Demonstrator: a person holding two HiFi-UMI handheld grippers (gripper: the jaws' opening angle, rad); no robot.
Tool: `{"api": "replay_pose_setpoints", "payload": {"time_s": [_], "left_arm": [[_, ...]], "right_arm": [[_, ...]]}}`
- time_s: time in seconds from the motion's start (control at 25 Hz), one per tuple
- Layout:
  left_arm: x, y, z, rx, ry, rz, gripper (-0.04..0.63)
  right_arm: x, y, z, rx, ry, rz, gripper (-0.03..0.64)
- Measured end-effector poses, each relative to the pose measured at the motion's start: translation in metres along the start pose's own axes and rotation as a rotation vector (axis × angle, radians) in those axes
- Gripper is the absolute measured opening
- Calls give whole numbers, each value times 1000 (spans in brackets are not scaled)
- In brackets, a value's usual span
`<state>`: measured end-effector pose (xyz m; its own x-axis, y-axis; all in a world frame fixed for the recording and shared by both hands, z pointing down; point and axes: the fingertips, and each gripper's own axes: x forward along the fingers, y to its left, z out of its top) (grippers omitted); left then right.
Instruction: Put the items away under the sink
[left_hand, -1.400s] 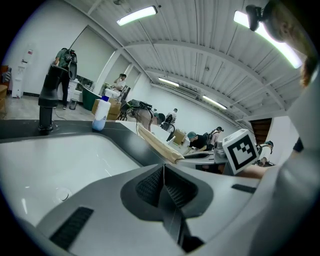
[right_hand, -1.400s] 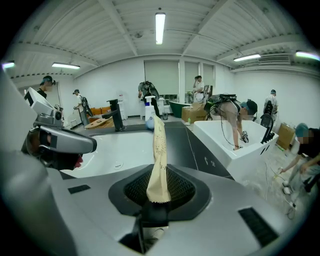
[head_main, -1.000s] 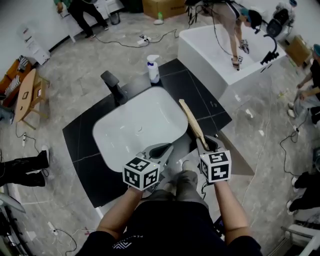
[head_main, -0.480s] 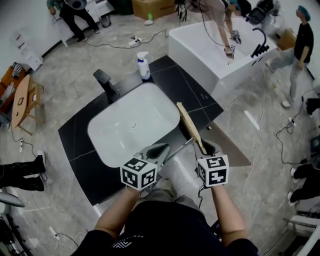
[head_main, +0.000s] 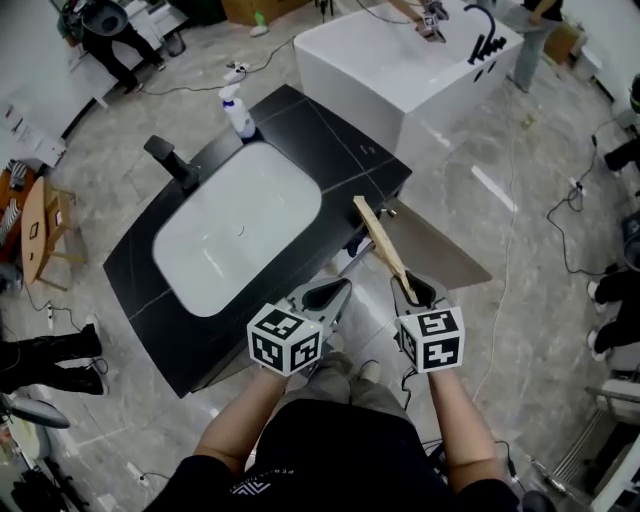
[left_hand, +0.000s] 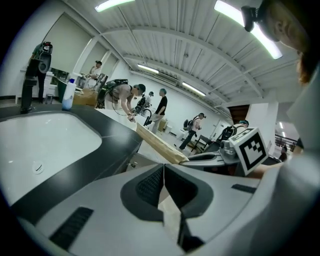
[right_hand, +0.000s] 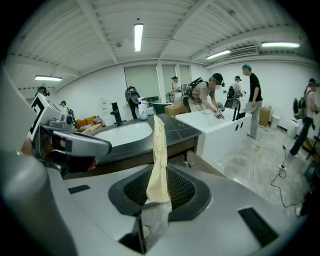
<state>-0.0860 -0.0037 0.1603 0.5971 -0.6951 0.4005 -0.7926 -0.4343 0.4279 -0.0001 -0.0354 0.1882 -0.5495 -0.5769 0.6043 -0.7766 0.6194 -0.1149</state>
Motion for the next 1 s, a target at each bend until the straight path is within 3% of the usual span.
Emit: {"api": "replay_pose_setpoints", "payload": {"time_s": [0.44,1.0], "left_arm": [[25,-70,-45,20,47,-77,14],[48,-94,-102,12,78,-49,14]], "right_arm": [[-56,-25,-63,38,41,-39,80],[-68,-28,-129,83,66,-2,80]]}}
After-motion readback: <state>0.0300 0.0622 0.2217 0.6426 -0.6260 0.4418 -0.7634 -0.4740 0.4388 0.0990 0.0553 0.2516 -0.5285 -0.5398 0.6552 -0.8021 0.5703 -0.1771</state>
